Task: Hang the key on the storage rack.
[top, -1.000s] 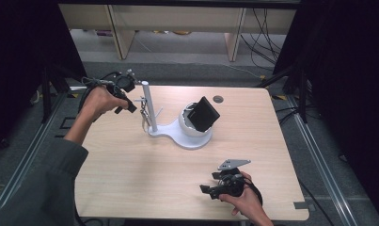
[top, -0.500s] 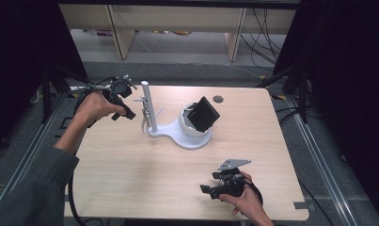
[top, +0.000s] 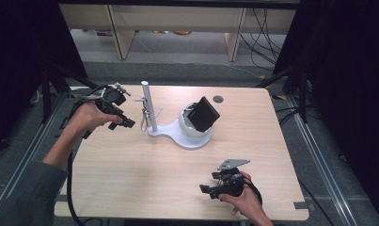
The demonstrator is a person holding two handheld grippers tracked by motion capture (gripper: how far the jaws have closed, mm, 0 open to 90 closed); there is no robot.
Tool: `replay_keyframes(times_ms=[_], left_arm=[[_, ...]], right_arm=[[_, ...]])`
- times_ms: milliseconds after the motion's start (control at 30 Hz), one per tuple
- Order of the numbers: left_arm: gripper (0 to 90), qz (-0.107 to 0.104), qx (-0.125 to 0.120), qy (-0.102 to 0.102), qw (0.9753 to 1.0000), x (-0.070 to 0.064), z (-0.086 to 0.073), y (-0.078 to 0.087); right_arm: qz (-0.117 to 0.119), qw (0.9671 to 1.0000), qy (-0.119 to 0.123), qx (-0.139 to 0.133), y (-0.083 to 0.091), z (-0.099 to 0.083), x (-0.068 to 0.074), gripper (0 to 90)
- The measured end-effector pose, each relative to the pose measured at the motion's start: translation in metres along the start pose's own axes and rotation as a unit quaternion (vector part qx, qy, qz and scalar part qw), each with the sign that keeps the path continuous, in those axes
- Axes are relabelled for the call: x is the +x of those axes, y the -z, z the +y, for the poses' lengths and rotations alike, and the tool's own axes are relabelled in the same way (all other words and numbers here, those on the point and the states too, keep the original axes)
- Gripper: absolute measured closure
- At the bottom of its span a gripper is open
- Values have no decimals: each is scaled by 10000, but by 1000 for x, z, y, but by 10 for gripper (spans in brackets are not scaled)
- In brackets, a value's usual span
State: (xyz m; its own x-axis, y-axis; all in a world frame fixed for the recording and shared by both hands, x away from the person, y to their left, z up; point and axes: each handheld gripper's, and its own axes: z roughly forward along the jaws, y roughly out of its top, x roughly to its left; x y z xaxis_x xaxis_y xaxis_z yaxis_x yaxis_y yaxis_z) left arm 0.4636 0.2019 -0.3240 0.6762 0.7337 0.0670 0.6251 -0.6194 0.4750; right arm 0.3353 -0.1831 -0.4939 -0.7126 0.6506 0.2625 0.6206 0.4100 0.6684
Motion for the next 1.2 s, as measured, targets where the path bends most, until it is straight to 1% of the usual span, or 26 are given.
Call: replay_keyframes(times_ms=[33,67,100,133,167,200,267,300,367,400,433,467,500,533,567,600,633,700,767,867,933,967,1067,1100,1133,1200], left_arm=[[338,-45,-17,32,10000,-1,-3,0],[333,-44,-37,5,10000,-3,-5,0],[326,-108,-41,61,9999,-5,-8,0],[318,-60,-111,-25,9999,-6,-10,0],[308,-44,-170,-37,9998,-7,-13,0],[304,-131,-186,25,9997,-10,-16,0],[299,-112,-237,-89,9996,-13,-21,-1],[298,-104,-277,-144,9995,-14,-24,-2],[293,-117,-304,-141,9994,-16,-26,-3],[293,-147,-312,-181,9992,-18,-29,-4],[283,-193,-361,-254,9988,-22,-35,-7],[283,-193,-361,-254,9988,-22,-35,-7],[282,-218,-388,-216,9988,-27,-42,-11],[279,-251,-394,-192,9987,-30,-45,-12],[278,-283,-429,-154,9986,-33,-48,-13],[278,-316,-429,-140,9985,-35,-50,-13],[277,-321,-555,-196,9978,-36,-52,-15],[273,-341,-561,-216,9976,-38,-53,-15],[267,-357,-683,-245,9967,-45,-59,-16],[262,-349,-734,-297,9963,-48,-62,-18],[258,-386,-792,-265,9958,-53,-66,-21],[255,-437,-808,-294,9953,-56,-71,-25],[251,-492,-876,-243,9946,-59,-75,-30],[251,-515,-914,-211,9943,-61,-77,-32],[251,-588,-948,-194,9936,-64,-80,-37],[251,-615,-923,-179,9937,-67,-83,-41]], right_arm=[[-1,10000,-62,3,0,0,1,264],[-3,10000,-25,-19,0,0,1,264],[-1,10000,-21,-18,0,0,1,264],[-19,10000,-38,-31,0,0,1,264],[60,9998,-167,-59,-1,0,2,264],[23,9999,-169,14,0,0,2,264],[70,9998,-209,31,0,0,3,264],[45,9999,-139,3,-1,0,2,264],[48,9999,-136,21,-1,0,2,264],[37,9997,-215,51,0,0,3,264],[19,9999,-150,21,0,1,2,264],[19,9999,-150,21,0,1,2,264],[-40,10000,-34,-28,-1,1,0,264],[-14,9999,-150,-20,-1,0,2,264],[9,10000,-74,-21,-1,1,0,264],[4,9999,-114,-14,-1,1,0,265],[-4,10000,-92,-30,-1,1,0,264],[-18,9999,-96,-56,-1,1,0,264],[-6,9999,-97,-60,-1,1,0,264],[-2,9999,-91,-57,-1,1,0,264],[25,9999,-169,-25,0,1,0,264],[20,9999,-94,-51,0,1,-1,264],[16,9999,-164,-27,0,1,0,264],[5,10000,-21,-96,-1,1,-2,264],[-25,9999,-82,-62,0,0,-1,264],[17,10000,-88,-32,0,0,0,264]])
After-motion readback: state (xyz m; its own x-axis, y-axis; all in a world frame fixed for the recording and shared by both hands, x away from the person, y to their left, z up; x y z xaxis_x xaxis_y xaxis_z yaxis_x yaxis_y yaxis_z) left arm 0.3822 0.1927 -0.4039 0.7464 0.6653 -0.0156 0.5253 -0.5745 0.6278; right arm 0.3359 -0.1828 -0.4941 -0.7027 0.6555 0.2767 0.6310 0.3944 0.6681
